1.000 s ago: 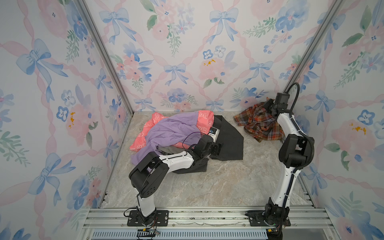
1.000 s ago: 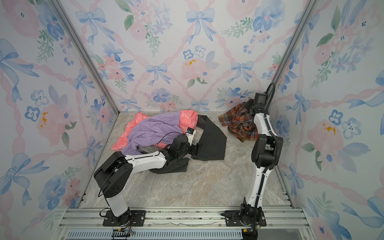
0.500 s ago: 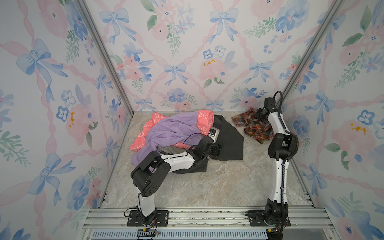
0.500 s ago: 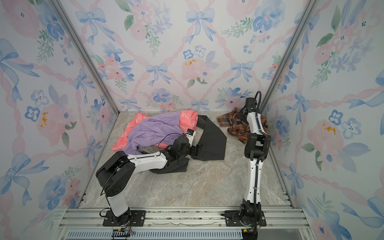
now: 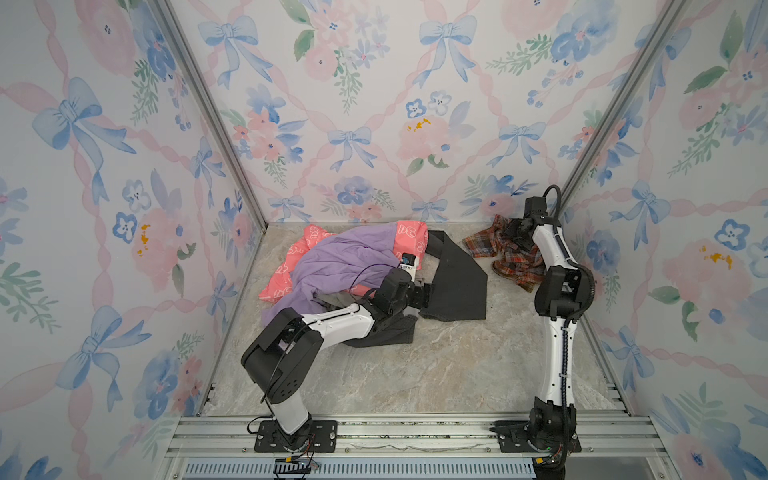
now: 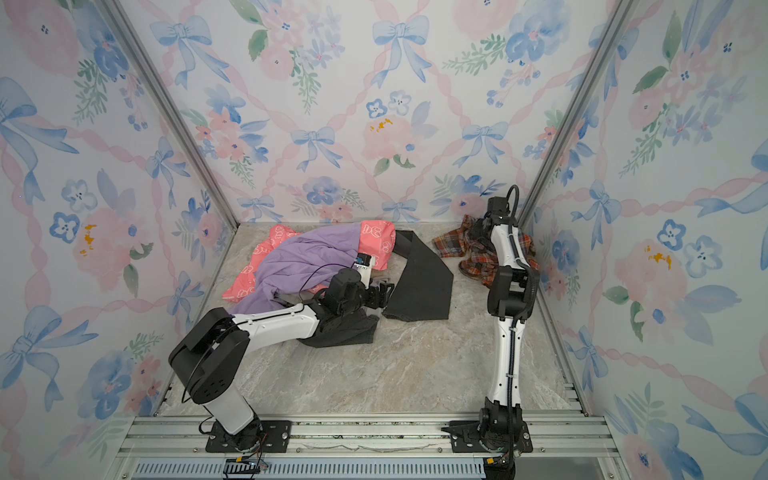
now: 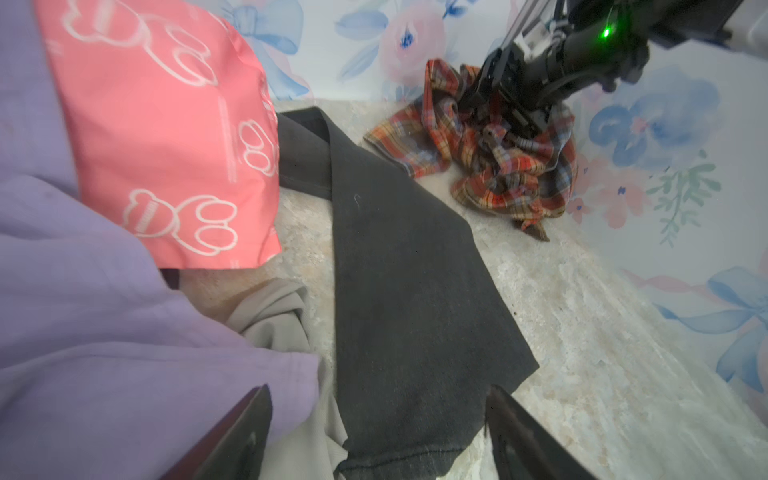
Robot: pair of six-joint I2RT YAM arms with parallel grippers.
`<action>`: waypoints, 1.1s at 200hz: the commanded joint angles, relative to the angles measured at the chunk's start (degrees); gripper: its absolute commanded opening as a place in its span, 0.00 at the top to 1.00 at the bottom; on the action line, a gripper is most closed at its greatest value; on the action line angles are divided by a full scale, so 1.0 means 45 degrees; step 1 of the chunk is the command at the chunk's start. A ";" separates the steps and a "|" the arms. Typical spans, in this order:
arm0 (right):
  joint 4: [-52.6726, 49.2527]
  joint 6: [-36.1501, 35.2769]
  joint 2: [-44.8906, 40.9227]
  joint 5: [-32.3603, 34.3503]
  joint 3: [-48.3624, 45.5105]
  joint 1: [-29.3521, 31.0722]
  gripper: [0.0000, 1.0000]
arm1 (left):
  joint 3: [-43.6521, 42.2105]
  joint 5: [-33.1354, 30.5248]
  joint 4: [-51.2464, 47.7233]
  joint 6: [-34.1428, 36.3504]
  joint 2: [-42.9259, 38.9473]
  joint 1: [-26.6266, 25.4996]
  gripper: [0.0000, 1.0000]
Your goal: Pick out a specific cloth from the pile
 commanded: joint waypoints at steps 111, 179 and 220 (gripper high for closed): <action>0.5381 -0.2435 -0.9408 0.2372 -1.0615 0.2981 0.09 | -0.2733 -0.0854 -0.1473 -0.0893 -0.3816 0.2064 0.02; 0.2891 -0.3399 -0.6349 0.0013 -0.8982 0.3402 0.41 | -0.3340 -0.0624 -0.0771 -0.1053 -0.3357 0.2044 0.04; 0.0860 -0.4280 -0.3750 0.0221 -0.5598 0.3412 0.40 | -0.3371 -0.0231 -0.0372 -0.1179 -0.2956 0.2002 0.05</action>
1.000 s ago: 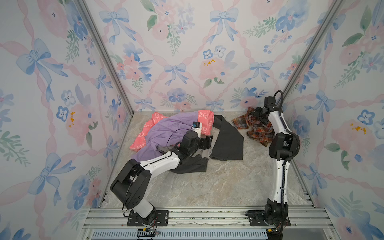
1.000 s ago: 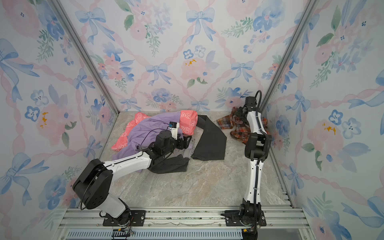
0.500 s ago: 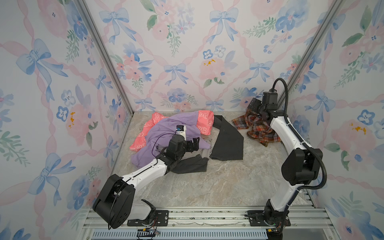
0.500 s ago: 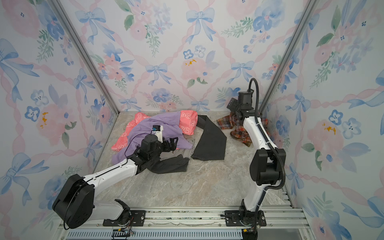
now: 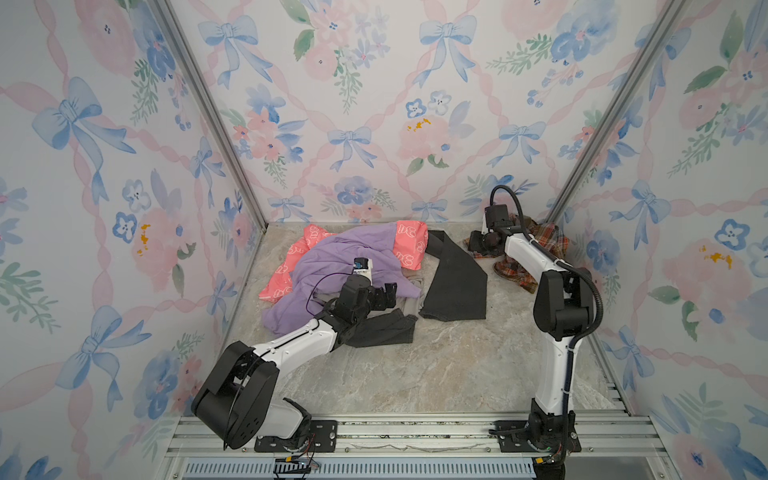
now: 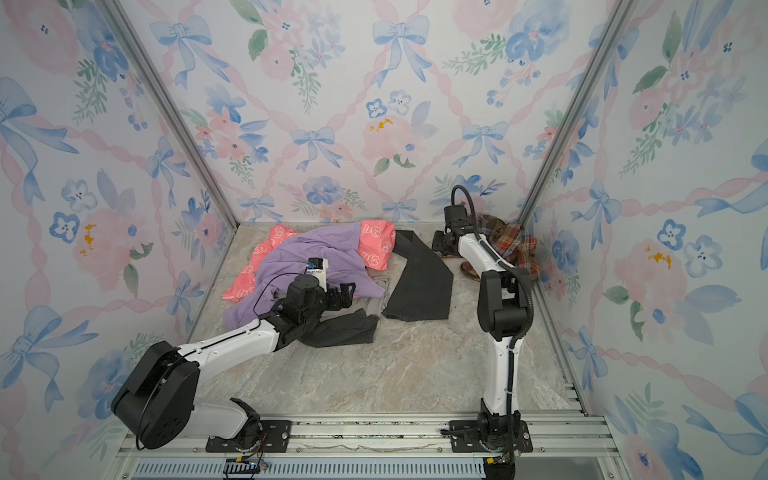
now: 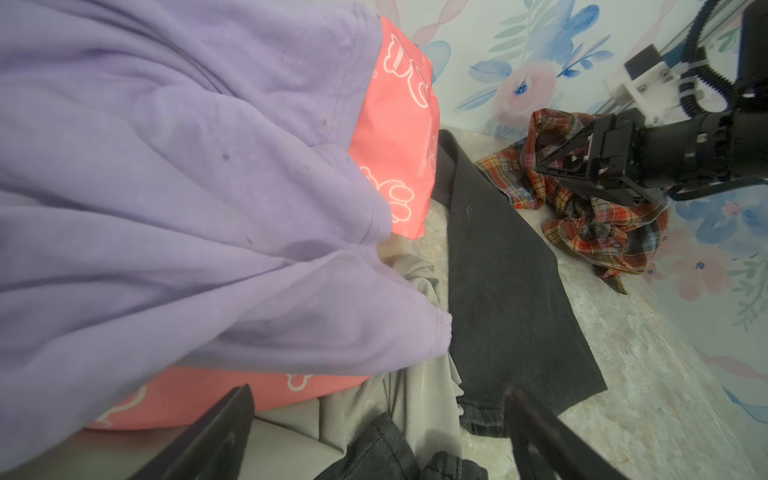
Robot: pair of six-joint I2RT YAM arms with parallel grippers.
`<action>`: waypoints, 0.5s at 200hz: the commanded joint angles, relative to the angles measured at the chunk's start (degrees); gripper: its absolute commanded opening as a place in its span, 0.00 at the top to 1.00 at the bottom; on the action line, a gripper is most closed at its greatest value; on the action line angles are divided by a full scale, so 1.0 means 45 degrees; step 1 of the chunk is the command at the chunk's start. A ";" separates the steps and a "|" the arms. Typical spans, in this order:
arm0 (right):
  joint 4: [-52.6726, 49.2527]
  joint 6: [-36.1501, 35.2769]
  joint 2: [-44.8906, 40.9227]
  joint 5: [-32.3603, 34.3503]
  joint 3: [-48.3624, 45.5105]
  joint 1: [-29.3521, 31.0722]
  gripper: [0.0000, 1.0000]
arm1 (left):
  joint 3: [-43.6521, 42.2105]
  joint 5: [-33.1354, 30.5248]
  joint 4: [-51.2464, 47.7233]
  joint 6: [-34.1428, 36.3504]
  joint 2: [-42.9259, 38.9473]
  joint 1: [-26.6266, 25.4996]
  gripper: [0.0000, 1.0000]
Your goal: Pick out a specific cloth from the pile
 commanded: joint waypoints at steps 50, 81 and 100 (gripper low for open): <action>-0.2779 -0.1256 0.2555 0.0244 0.3954 -0.0357 0.43 | 0.0163 0.0460 0.0491 0.0587 0.0724 -0.0362 0.06; -0.3498 -0.1421 0.3415 0.0215 0.5236 -0.0428 0.47 | 0.0628 0.0825 0.0463 0.1112 0.1121 -0.0784 0.07; -0.3639 -0.1488 0.3596 0.0109 0.5430 -0.0425 0.48 | 0.0891 0.0947 0.0427 0.1711 0.1329 -0.1096 0.08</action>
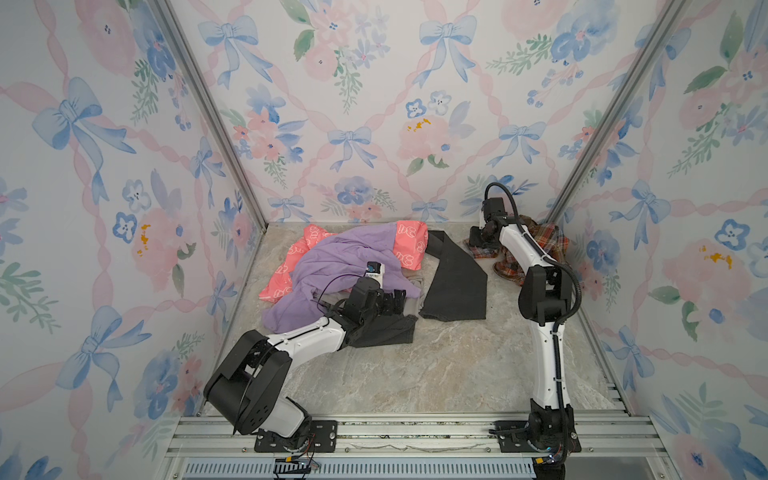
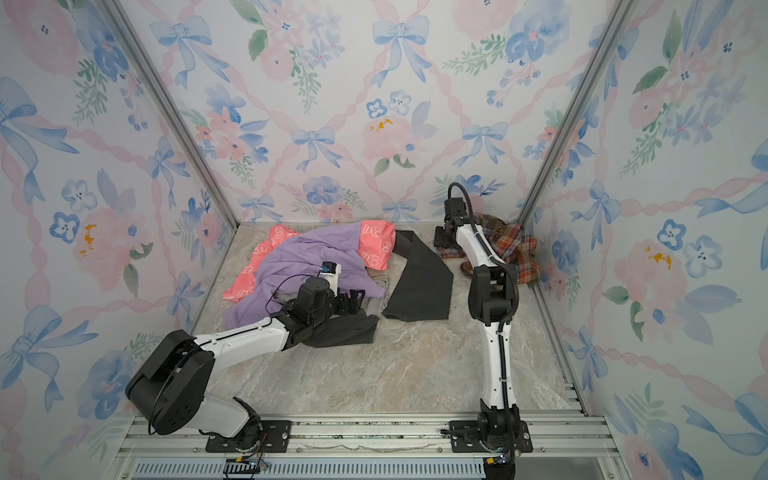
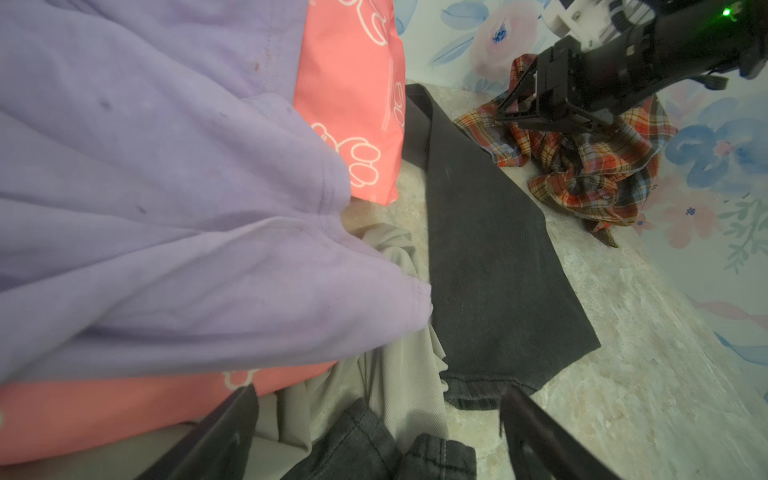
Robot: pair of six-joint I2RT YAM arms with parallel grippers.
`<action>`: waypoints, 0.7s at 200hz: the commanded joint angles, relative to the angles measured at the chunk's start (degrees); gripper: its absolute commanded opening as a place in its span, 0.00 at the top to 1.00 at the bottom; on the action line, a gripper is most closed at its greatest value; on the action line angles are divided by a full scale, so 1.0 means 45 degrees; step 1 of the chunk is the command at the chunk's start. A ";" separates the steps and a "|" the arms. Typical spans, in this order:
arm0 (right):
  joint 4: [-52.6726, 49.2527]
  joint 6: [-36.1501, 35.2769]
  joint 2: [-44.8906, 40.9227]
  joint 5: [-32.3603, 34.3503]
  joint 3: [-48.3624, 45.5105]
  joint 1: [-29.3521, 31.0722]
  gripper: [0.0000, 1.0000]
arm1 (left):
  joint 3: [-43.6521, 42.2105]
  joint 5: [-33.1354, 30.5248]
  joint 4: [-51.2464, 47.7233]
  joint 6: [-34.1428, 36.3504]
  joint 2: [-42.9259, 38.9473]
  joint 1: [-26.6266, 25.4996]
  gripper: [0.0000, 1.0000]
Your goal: Pick out a specific cloth from the pile
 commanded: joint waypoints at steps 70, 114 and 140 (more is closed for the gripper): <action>-0.1125 -0.0434 0.1209 -0.0102 0.0954 -0.0029 0.49 | 0.1558 0.0697 -0.0177 0.2024 0.1038 -0.1212 0.08; -0.1649 -0.0426 0.1759 -0.0126 0.1785 -0.0004 0.55 | 0.1573 0.0580 -0.0113 0.1965 0.1284 -0.1363 0.09; -0.2289 -0.0493 0.2156 -0.0185 0.2432 0.0015 0.59 | 0.1474 0.0464 -0.0025 0.1870 0.1329 -0.1348 0.09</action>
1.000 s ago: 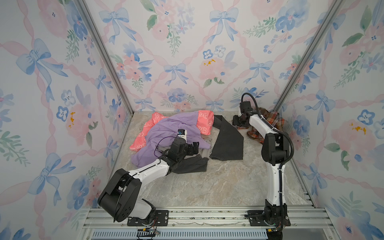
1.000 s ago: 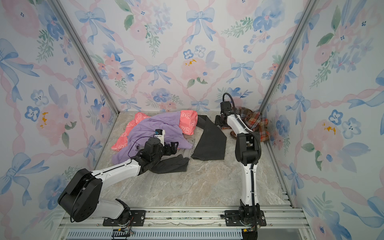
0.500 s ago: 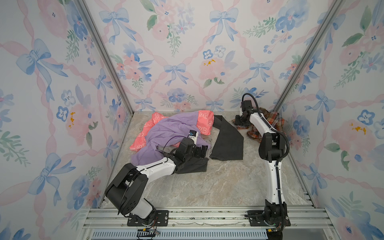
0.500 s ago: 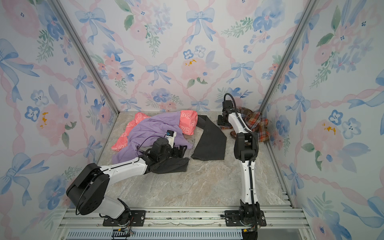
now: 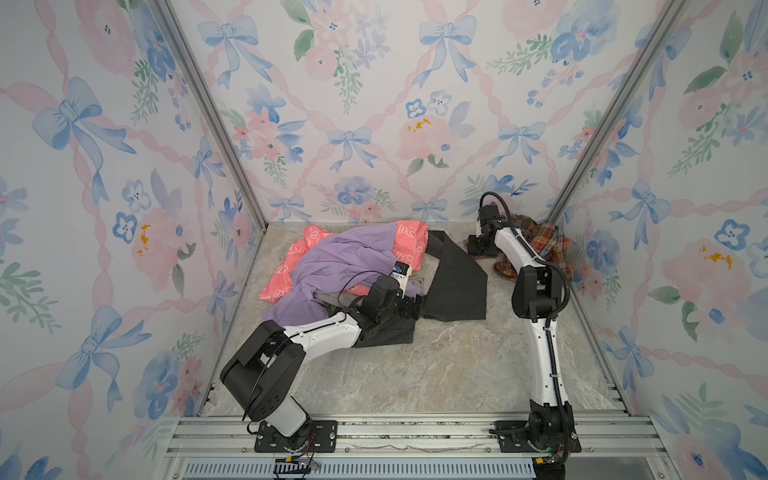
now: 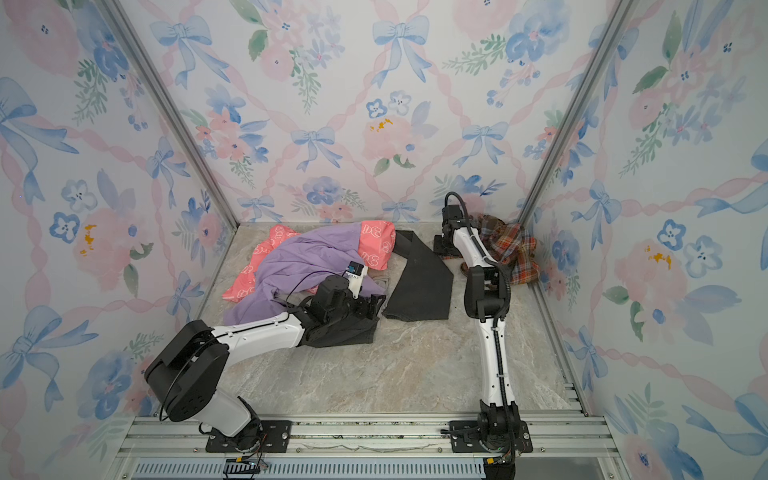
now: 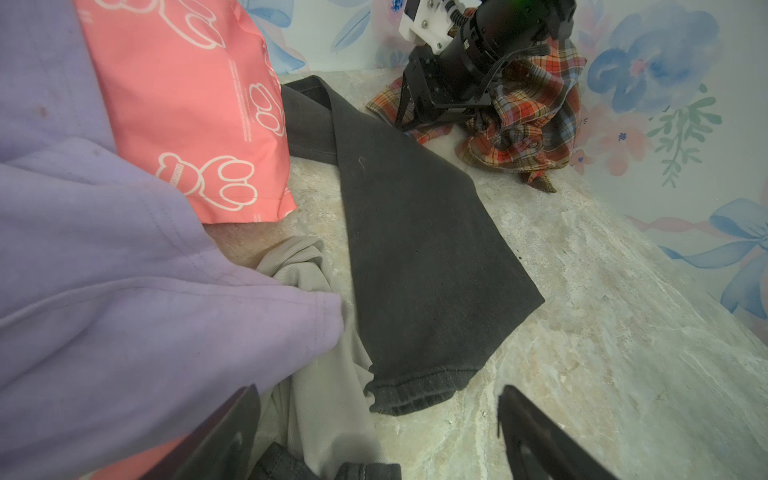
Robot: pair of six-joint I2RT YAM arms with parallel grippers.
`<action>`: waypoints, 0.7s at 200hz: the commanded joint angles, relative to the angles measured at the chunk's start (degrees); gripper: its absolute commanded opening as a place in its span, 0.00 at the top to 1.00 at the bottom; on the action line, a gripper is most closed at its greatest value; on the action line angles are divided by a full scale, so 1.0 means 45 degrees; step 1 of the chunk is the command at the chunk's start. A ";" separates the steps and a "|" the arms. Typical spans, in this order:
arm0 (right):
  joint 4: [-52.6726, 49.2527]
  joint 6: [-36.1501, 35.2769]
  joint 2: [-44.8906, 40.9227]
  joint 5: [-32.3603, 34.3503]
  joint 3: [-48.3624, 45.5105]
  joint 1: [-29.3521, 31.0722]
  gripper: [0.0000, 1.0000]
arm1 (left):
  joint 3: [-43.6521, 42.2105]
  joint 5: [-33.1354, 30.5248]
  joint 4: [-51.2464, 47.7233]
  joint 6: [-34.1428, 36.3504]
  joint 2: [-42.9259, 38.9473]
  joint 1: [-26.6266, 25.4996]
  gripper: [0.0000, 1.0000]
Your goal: Pick out a specific cloth from the pile
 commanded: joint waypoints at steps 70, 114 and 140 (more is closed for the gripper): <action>-0.2553 -0.0396 0.1273 -0.0313 0.2067 0.0116 0.61 | 0.0096 -0.0101 0.0046 0.0090 0.0184 -0.0080 0.09; -0.2991 -0.0328 0.1550 -0.0088 0.2472 0.0137 0.61 | 0.0005 -0.0101 0.0120 0.0070 0.0180 -0.0081 0.10; -0.3816 -0.0385 0.2160 -0.0022 0.3456 0.0175 0.64 | -0.0092 -0.0093 0.0151 0.0023 0.0114 -0.0074 0.10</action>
